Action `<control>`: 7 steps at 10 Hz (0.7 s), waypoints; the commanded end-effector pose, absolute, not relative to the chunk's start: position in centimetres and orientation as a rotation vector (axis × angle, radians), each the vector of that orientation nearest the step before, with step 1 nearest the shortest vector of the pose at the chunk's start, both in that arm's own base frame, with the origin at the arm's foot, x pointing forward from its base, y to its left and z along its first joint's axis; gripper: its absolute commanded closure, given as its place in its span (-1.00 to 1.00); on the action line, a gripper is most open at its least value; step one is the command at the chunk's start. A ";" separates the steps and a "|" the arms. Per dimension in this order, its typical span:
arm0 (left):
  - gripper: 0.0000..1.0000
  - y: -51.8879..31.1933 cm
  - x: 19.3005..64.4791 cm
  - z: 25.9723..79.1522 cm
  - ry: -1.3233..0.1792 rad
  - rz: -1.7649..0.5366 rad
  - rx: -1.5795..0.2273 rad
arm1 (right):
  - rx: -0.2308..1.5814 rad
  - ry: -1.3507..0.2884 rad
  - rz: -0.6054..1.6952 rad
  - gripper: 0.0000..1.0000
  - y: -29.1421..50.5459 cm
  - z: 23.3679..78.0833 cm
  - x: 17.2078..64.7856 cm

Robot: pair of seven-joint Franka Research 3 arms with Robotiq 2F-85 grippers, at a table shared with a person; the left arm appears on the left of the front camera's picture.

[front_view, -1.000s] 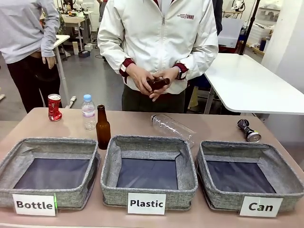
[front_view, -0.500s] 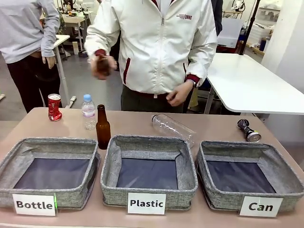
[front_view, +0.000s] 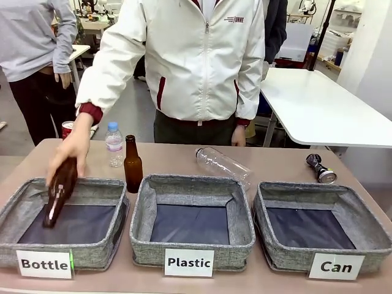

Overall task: Sort the can waste into the basket.
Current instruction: Pick up the can waste from the table and place it in the right Fabric basket.

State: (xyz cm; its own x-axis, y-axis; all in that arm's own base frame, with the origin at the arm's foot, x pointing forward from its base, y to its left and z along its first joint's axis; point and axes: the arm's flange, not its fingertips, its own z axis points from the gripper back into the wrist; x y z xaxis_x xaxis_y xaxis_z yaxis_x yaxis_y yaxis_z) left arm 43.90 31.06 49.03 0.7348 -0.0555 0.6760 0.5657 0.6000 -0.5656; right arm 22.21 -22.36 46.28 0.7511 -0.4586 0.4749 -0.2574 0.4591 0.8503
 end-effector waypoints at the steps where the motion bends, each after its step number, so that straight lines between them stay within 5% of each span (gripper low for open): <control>1: -1.00 41.1 36.0 51.3 -0.715 -0.445 -0.859 | 1.121 -0.781 -0.117 -1.00 -22.6 46.5 22.4; 7: -1.00 44.6 27.8 47.9 -0.902 -0.328 -0.904 | 1.121 -0.781 -0.117 -1.00 -22.6 46.5 22.4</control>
